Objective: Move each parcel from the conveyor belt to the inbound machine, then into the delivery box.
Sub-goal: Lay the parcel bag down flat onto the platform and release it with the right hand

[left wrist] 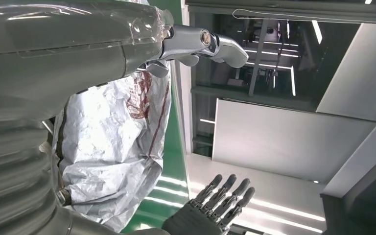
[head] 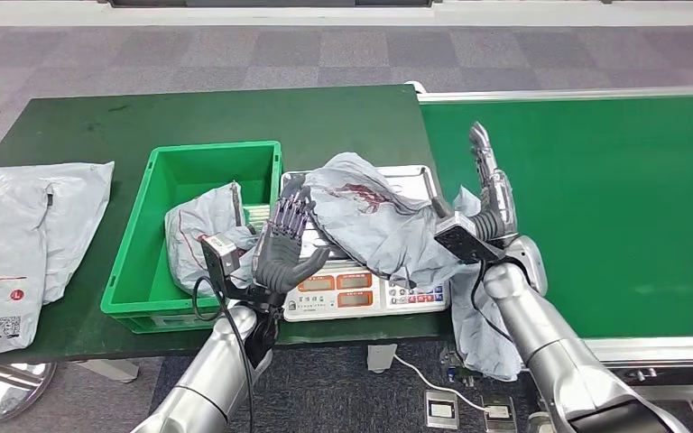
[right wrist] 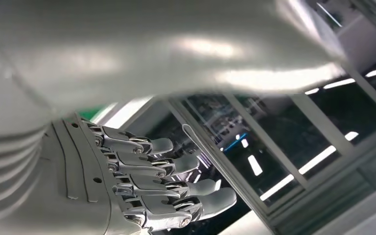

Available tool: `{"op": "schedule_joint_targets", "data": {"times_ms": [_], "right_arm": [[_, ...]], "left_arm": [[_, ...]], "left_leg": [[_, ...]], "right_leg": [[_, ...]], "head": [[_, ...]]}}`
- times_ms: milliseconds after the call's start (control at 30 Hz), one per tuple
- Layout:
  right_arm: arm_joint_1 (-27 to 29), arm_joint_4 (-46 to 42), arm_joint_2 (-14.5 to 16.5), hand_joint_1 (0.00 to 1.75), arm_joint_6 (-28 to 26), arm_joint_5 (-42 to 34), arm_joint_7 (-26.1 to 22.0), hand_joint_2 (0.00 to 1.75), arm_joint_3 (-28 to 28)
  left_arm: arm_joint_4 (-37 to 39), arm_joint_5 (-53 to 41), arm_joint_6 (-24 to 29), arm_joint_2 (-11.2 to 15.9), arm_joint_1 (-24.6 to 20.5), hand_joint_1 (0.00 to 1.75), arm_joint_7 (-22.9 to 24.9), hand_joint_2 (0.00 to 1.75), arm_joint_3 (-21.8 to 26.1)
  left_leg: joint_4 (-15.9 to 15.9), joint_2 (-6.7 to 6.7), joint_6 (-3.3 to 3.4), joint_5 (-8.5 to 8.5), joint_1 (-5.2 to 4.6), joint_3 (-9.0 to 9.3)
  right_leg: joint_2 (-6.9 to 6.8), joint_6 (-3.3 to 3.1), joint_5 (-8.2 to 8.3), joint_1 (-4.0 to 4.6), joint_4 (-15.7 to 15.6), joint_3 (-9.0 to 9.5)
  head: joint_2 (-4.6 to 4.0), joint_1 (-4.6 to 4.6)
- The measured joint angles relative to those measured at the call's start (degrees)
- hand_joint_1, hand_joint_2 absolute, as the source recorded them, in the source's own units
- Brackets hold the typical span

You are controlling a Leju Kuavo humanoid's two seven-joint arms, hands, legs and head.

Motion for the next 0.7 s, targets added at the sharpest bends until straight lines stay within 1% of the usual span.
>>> {"op": "schedule_joint_targets", "data": {"times_ms": [167,367,467,600,700], "right_arm": [[1.3,-2.9,-0.3,0.00,-0.1,0.0,0.0,0.00,0.0],[1.8,-4.4,-0.7,0.00,-0.1,-0.1,0.0,0.00,0.0],[2.7,-6.0,-1.0,0.00,-0.8,-2.3,0.0,0.00,-0.1],[6.5,-12.3,-1.9,0.00,-4.5,-9.2,0.0,1.75,-0.7],[10.5,-18.6,-2.1,0.00,-6.9,-11.1,-0.1,1.75,-1.9]], "left_arm": [[-0.2,0.0,0.0,0.0,0.0,0.00,0.0,1.75,-0.2],[-0.3,0.0,0.0,0.0,0.0,0.00,0.0,1.75,-0.2],[-0.5,-0.7,1.5,0.0,0.0,0.00,0.0,1.75,-0.4],[-1.0,-3.2,7.7,0.2,-1.1,0.00,0.0,1.75,-2.6],[0.6,-5.6,12.2,-0.1,-4.0,0.00,0.2,1.75,-6.4]], "left_leg": [[0.0,0.01,0.01,0.02,0.00,0.01],[0.0,0.02,0.01,0.02,0.00,0.01],[0.0,-0.01,0.01,0.02,0.00,0.01],[0.0,-0.07,0.02,0.01,0.00,0.00],[0.0,-0.09,0.02,0.00,0.00,-0.02]], "right_leg": [[0.00,0.00,0.01,0.01,0.0,0.01],[0.01,0.00,0.01,0.00,0.0,0.01],[-0.01,0.00,0.01,0.00,0.0,0.00],[-0.05,0.00,0.00,0.00,0.0,0.00],[-0.06,0.01,-0.01,-0.01,0.0,0.00]], "head": [[0.00,0.00],[0.00,0.00],[0.00,0.00],[0.00,0.00],[0.00,0.00]]}}
